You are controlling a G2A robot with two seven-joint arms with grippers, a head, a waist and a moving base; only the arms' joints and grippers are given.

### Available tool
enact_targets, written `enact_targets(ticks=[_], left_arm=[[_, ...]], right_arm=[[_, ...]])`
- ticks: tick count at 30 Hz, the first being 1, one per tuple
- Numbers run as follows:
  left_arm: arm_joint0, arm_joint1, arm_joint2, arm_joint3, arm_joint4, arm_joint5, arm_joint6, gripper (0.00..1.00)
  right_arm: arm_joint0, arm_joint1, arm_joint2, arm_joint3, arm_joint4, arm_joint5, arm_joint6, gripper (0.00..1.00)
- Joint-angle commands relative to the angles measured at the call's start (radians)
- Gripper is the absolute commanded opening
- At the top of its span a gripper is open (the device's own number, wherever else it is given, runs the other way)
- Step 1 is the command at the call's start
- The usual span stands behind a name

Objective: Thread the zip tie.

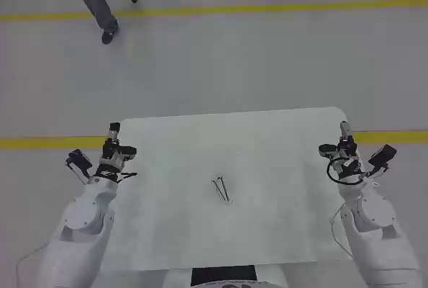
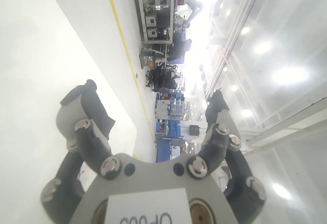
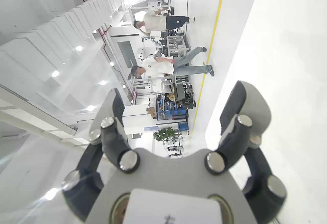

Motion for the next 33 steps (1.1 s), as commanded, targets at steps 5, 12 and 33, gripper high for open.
enact_targets(ticks=[5,12,33], left_arm=[[0.017,0.001,0.036,-0.036,0.090,0.012,-0.024,1.00],[0.013,0.000,0.040,-0.039,0.093,0.010,-0.025,1.00],[-0.077,0.009,0.168,-0.118,0.343,0.171,-0.208,1.00]], right_arm=[[0.000,0.000,0.000,0.000,0.000,0.000,0.000,1.00],[0.000,0.000,0.000,0.000,0.000,0.000,0.000,1.00],[0.000,0.000,0.000,0.000,0.000,0.000,0.000,1.00]])
